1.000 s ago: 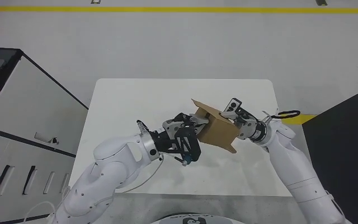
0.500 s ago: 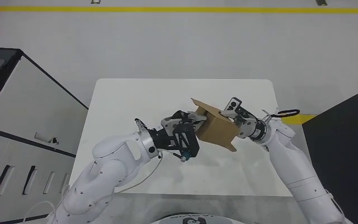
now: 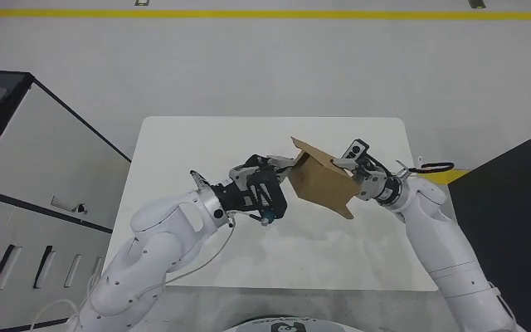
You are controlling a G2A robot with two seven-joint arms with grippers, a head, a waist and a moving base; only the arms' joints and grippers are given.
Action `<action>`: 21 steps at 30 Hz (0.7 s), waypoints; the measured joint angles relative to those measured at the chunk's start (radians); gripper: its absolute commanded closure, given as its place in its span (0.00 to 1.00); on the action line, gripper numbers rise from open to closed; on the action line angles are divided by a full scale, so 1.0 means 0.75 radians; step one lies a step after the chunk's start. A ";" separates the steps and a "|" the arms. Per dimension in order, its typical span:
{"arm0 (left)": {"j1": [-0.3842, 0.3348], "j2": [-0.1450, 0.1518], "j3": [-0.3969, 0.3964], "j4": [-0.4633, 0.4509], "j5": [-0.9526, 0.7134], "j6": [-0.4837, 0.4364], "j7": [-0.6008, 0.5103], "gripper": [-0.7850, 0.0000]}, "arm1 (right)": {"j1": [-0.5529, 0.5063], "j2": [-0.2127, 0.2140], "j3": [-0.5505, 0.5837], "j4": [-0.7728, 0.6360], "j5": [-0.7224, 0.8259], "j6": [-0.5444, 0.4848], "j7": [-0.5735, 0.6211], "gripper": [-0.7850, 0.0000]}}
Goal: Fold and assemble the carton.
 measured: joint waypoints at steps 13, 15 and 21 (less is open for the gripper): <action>0.047 0.008 -0.086 -0.026 -0.016 0.011 0.012 1.00 | -0.022 0.021 0.075 -0.067 -0.161 -0.096 0.011 1.00; 0.050 0.008 -0.091 -0.028 -0.016 0.023 0.017 1.00 | -0.024 0.021 0.074 -0.078 -0.173 -0.106 -0.003 1.00; 0.070 0.012 -0.158 -0.051 -0.029 0.030 0.034 1.00 | -0.047 0.031 0.110 -0.132 -0.290 -0.182 -0.045 1.00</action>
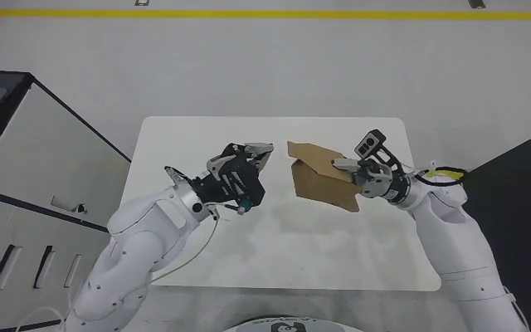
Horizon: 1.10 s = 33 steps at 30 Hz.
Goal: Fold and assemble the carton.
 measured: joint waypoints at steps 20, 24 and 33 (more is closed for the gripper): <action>-0.065 -0.001 0.155 0.005 0.136 -0.190 -0.067 1.00 | -0.037 0.020 0.025 -0.116 -0.228 -0.180 -0.012 1.00; -0.077 -0.004 0.169 0.013 0.110 -0.190 -0.067 1.00 | -0.041 0.019 0.029 -0.111 -0.179 -0.202 -0.004 1.00; -0.076 -0.008 0.160 0.020 0.022 -0.162 -0.048 1.00 | -0.031 0.011 0.009 -0.078 -0.047 -0.194 0.014 1.00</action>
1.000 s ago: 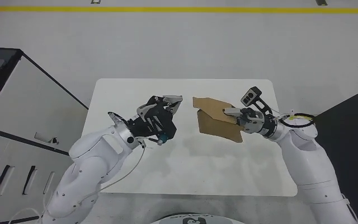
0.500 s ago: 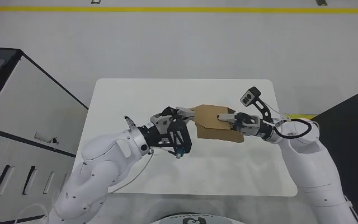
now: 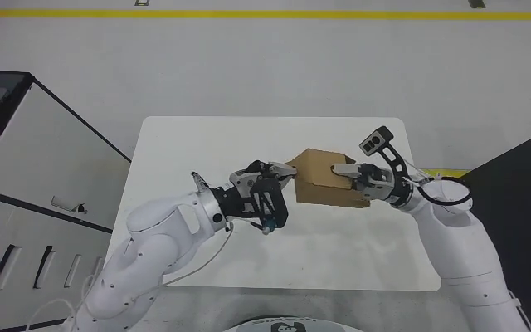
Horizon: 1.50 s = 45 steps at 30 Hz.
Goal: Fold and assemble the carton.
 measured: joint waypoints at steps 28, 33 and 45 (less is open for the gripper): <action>-0.001 -0.002 0.006 0.024 -0.026 0.026 -0.014 1.00 | 0.049 -0.014 -0.058 0.090 0.119 -0.005 0.065 1.00; 0.008 -0.003 -0.003 0.026 -0.047 0.049 0.010 1.00 | 0.045 -0.017 -0.061 0.070 0.090 -0.073 0.064 1.00; 0.006 0.007 -0.064 0.011 -0.095 -0.025 0.104 1.00 | 0.123 -0.031 -0.083 0.161 0.110 -0.294 0.218 1.00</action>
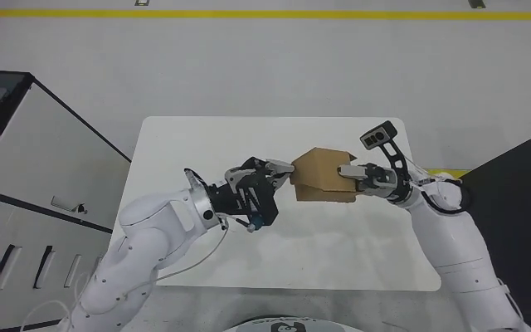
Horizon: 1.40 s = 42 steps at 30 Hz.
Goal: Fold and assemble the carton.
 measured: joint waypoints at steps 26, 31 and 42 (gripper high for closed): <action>-0.065 0.000 0.046 0.001 0.035 -0.030 0.039 1.00 | 0.140 -0.042 -0.100 0.175 0.132 -0.039 0.165 1.00; -0.076 -0.002 0.072 0.002 0.053 -0.028 0.033 1.00 | 0.143 -0.045 -0.101 0.183 0.133 -0.036 0.169 1.00; -0.080 -0.002 0.102 -0.009 0.074 -0.040 0.039 1.00 | 0.132 -0.049 -0.086 0.190 0.130 -0.029 0.164 1.00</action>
